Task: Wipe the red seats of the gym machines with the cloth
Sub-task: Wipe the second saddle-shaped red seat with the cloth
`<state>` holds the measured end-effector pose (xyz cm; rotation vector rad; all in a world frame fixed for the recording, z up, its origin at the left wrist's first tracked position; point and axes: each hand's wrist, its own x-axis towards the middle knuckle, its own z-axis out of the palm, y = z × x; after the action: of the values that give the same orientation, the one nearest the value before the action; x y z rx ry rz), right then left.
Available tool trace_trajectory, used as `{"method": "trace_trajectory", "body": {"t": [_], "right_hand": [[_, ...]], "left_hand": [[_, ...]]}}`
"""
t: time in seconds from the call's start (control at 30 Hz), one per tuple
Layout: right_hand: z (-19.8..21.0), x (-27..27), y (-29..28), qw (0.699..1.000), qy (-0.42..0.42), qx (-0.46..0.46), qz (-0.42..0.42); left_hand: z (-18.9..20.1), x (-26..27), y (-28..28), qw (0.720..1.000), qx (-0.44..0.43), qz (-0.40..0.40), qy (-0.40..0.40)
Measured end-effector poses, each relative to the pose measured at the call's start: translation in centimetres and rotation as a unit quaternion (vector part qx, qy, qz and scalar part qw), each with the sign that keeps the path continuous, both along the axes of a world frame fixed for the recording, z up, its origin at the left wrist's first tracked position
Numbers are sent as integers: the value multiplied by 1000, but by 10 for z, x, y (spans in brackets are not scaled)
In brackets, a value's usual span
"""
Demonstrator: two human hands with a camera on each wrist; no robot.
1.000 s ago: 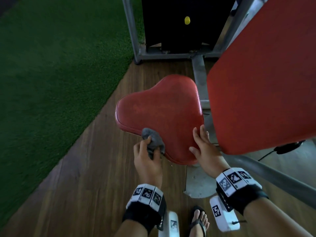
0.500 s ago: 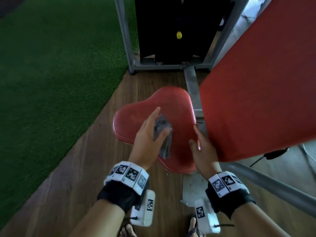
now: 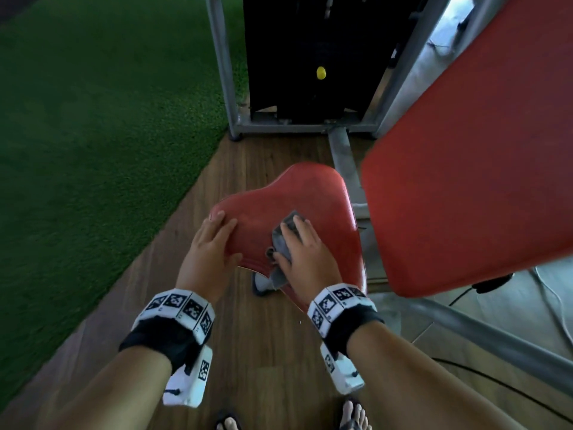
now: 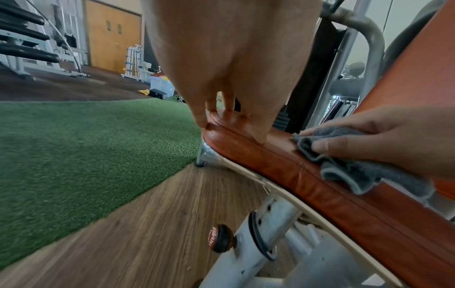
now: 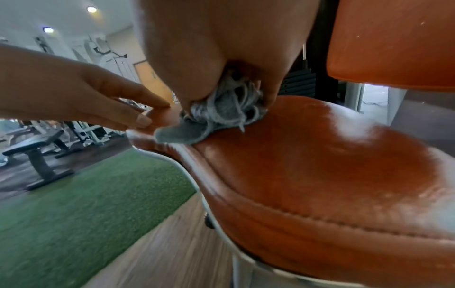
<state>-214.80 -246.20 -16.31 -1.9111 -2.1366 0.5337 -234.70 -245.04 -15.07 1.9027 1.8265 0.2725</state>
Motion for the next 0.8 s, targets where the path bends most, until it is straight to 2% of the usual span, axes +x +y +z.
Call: {"method": "trace_trajectory", "body": {"t": [0.07, 0.2, 0.33, 0.47, 0.7, 0.8], "right_hand": [[0, 13, 0, 1000, 9, -9, -9], [-3, 47, -13, 994, 5, -45, -96], [-7, 64, -49, 980, 63, -83, -171], [-12, 68, -82, 955, 106, -46, -273], [-25, 28, -124, 878, 197, -7, -436], [-35, -13, -146, 873, 211, 23, -439]], "left_hand": [[0, 0, 0, 1000, -4, 4, -4], [1, -1, 1, 1000, -9, 10, -12], [0, -2, 1, 1000, 2, 10, -20], [-1, -4, 2, 1000, 8, 7, -23], [-2, -5, 3, 999, 19, 4, -26], [-2, -5, 2, 999, 24, 1, -23]]}}
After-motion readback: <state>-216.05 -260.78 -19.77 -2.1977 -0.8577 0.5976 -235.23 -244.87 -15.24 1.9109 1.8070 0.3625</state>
